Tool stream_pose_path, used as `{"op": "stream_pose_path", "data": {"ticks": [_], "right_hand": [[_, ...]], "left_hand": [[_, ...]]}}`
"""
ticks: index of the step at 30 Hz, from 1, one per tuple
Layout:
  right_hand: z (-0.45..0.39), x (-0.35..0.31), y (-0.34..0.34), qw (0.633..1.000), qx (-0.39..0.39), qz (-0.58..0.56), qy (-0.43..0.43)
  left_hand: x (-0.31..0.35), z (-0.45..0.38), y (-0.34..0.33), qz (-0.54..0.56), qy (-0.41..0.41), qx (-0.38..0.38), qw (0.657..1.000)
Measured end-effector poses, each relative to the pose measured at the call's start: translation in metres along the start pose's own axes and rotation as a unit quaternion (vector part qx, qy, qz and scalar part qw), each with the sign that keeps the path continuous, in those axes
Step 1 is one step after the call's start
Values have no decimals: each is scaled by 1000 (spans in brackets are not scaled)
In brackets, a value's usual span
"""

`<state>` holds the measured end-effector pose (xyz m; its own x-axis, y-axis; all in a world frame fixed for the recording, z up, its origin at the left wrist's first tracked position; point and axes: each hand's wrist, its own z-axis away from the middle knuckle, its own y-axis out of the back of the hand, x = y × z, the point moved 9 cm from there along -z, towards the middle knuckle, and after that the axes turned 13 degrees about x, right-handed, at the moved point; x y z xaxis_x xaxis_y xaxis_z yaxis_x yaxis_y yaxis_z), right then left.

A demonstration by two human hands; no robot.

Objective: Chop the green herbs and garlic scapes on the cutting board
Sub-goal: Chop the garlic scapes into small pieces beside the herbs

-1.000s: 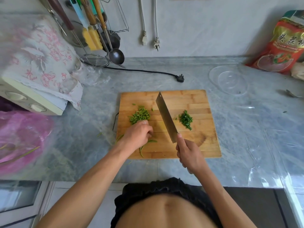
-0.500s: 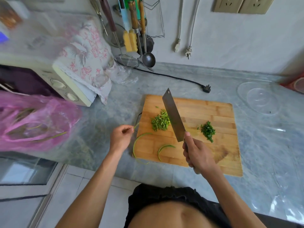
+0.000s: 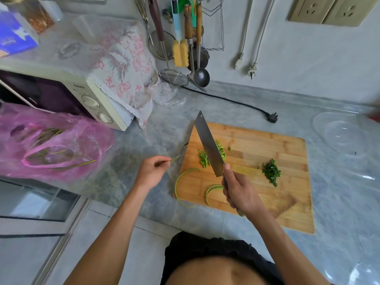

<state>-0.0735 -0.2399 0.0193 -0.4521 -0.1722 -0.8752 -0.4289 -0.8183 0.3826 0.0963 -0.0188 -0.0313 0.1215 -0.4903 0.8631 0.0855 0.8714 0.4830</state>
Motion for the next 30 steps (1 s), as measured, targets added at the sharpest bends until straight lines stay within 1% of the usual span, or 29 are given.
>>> {"op": "stream_pose_path", "data": {"ticks": [2,5,7,11,12,13,14,16,18,21,25,30], "right_hand": [[1,4,2,1000,-1,8,4],[3,10,5,1000,0,22,10],[6,12,5,999,3,31,21],[11,15,11,998,16,50,32],[12,17,14,998,20,53,30],[13,20,19,998,27,56,27],[13,21,23,997,34,60,27],[13,28,34,996,54,68,22],[13,39,51,993,87,78,6],[15,53,69,989,131,58,-27],[14,60,74,987,148,27,-56],[12,63,70,983,157,36,-84]], "left_hand": [[12,12,-14,1,-22,-35,999],[20,25,-39,6,-23,-66,998],[22,32,-53,10,-4,-73,997],[19,49,-86,71,86,-81,990],[19,52,-92,80,98,-81,989],[19,55,-98,67,94,-85,990],[21,56,-102,38,73,-92,992],[33,62,-110,-52,-13,-118,992],[49,70,-125,-114,-108,-146,977],[72,80,-149,-150,-207,-172,951],[85,83,-171,-170,-275,-155,933],[98,91,-179,-177,-347,-123,913]]}}
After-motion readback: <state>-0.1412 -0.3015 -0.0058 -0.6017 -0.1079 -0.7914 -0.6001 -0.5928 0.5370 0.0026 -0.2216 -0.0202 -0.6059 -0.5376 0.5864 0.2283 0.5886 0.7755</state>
